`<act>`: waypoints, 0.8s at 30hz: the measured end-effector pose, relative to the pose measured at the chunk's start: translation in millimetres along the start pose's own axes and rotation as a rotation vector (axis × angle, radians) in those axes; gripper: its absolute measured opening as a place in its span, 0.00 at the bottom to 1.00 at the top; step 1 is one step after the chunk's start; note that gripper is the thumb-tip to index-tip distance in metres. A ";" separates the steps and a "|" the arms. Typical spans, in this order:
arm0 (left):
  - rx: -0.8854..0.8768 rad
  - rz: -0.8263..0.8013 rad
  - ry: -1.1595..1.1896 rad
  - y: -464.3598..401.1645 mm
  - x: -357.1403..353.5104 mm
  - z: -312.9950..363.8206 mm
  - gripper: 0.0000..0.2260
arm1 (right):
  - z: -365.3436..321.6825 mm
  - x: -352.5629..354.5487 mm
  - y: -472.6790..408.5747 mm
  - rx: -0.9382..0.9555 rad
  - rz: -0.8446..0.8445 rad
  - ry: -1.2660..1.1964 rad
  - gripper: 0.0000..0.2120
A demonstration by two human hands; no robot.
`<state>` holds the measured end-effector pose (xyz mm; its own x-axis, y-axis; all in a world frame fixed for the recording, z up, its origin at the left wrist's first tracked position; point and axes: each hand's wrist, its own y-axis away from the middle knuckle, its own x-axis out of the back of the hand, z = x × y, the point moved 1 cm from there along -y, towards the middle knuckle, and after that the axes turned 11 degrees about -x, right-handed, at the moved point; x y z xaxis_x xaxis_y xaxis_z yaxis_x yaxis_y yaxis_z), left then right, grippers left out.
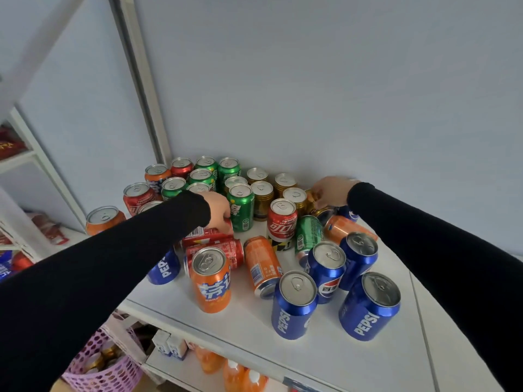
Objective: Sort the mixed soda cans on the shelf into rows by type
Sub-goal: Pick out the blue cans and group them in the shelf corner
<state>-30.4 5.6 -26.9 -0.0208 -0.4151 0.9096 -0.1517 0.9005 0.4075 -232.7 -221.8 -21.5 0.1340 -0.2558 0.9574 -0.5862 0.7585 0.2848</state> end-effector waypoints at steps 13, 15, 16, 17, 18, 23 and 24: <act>0.075 -0.108 -0.047 -8.4 8.4 19.5 0.23 | -10.6 0.5 -9.5 -0.093 -0.127 -0.009 0.27; 0.065 -0.089 -0.037 -7.2 8.5 18.3 0.23 | -12.1 0.1 -5.7 -0.098 -0.094 -0.034 0.27; 0.058 -0.078 -0.031 -6.2 8.5 17.1 0.22 | -12.3 -0.6 -4.0 -0.098 -0.072 -0.051 0.27; 0.050 -0.065 -0.019 -5.1 8.1 15.8 0.22 | -11.7 -2.2 -3.3 -0.097 -0.054 -0.072 0.27; 0.039 -0.048 -0.008 -3.1 7.7 15.1 0.21 | -10.8 -4.0 -2.3 -0.091 -0.039 -0.090 0.28; -0.021 0.177 0.033 10.6 2.8 3.0 0.18 | -1.3 -14.2 -1.6 -0.033 -0.004 -0.147 0.34; -0.034 0.238 0.046 14.2 2.6 -0.5 0.18 | 0.7 -15.5 -0.5 -0.010 -0.004 -0.158 0.38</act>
<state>-32.1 17.3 -18.7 -0.0068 -0.1852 0.9827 -0.1145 0.9764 0.1833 -235.0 -218.7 -36.6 0.0088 -0.3496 0.9369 -0.5775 0.7631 0.2902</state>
